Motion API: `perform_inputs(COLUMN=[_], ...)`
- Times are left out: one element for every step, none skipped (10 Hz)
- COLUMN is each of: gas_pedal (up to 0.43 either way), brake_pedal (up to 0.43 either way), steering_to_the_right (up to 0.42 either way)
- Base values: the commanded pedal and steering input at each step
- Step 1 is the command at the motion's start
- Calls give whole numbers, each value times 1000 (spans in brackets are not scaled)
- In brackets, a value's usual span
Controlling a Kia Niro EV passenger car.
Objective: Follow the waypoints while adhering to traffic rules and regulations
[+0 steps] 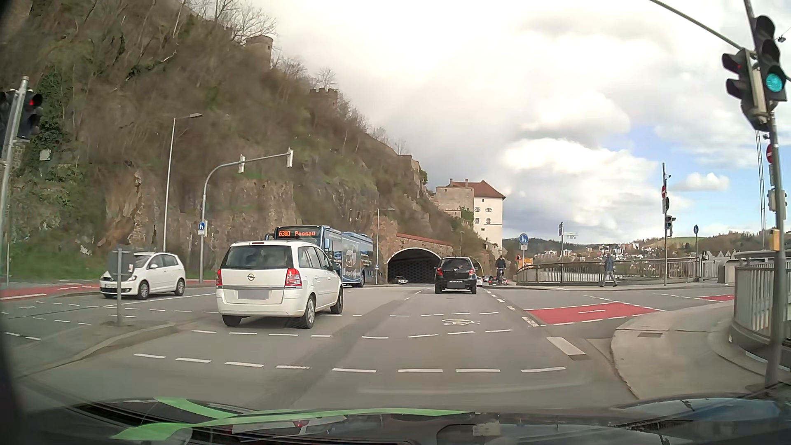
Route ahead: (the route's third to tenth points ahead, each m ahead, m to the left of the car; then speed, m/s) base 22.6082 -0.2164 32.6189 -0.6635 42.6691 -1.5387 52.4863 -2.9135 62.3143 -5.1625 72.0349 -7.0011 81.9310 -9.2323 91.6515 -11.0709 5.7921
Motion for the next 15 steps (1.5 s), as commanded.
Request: perform_inputs(gas_pedal=[339, 339, 339, 339, 339, 339, 331, 287, 268, 248, 248, 197, 189, 189, 177], brake_pedal=[0, 0, 0, 0, 0, 0, 0, 0, 0, 0, 0, 0, 0, 0, 0], steering_to_the_right=[21, 21, 21, 21, 21, 21, 20, 20, 20, 20, 20, 19, 14, 9, 7])
